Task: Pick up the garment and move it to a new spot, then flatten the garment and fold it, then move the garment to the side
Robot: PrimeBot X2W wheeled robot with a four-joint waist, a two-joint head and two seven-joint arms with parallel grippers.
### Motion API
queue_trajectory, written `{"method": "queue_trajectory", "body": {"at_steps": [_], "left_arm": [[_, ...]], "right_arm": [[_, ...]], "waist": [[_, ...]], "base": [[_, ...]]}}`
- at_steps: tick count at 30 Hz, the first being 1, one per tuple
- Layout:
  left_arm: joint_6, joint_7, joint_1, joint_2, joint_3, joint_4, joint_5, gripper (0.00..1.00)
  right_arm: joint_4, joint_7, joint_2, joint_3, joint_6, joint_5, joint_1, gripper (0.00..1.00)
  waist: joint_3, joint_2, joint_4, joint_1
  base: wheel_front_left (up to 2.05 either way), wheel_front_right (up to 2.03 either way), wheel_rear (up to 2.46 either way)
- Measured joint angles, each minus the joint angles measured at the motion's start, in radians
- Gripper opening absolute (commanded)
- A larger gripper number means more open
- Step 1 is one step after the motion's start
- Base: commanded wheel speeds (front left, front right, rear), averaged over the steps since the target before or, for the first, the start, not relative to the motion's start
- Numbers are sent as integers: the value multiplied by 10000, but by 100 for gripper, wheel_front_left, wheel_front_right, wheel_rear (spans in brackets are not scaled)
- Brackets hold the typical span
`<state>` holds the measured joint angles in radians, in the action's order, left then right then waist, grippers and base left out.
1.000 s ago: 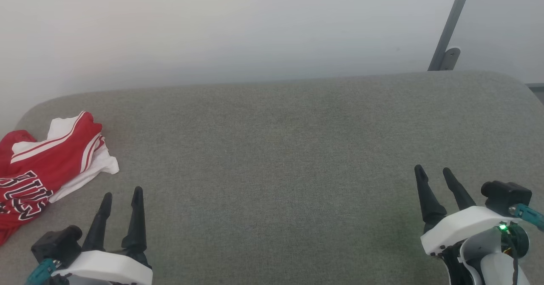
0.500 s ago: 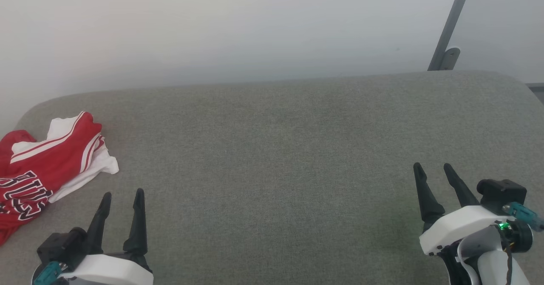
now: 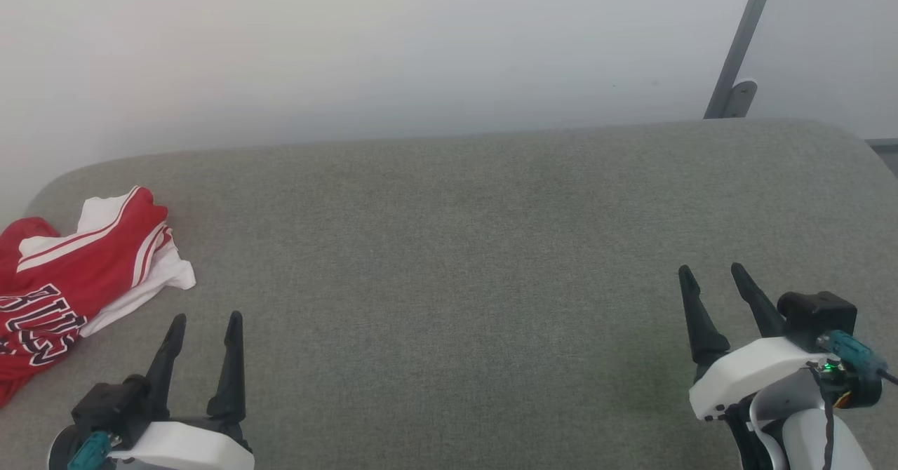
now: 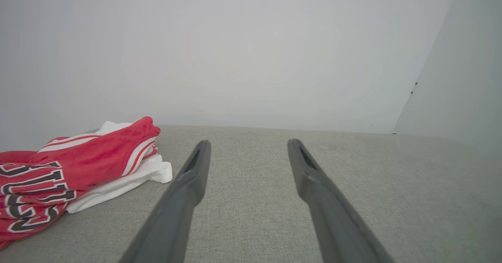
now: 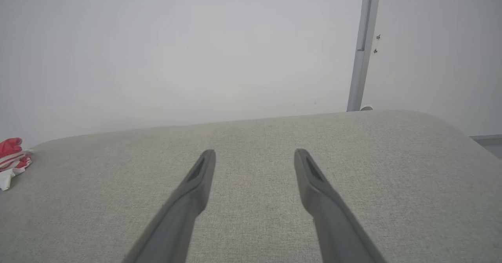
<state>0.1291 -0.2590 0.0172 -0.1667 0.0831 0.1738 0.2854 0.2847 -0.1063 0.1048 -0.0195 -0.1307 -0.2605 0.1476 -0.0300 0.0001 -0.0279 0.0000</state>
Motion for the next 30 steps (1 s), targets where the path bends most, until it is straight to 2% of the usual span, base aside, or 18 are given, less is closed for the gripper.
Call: {"method": "queue_trajectory", "body": {"at_steps": [17, 24, 30], "left_arm": [[0, -29, -17, -224, -280, 320, 301, 100], [0, -31, -155, -407, 40, 569, 349, 100], [-90, -36, -206, -539, 334, 692, 414, 100]], "right_arm": [[6, -79, -19, 15, 0, -4, 9, 100], [10, -33, 35, 360, 2, -119, 10, 100], [96, 63, 88, 888, 0, -203, 117, 100]], "waist": [[-33, 0, 108, 0], [-147, 0, 621, 0], [-296, 0, 1343, 0]], "base": [[0, 0, 0], [0, 0, 0], [0, 0, 0]]}}
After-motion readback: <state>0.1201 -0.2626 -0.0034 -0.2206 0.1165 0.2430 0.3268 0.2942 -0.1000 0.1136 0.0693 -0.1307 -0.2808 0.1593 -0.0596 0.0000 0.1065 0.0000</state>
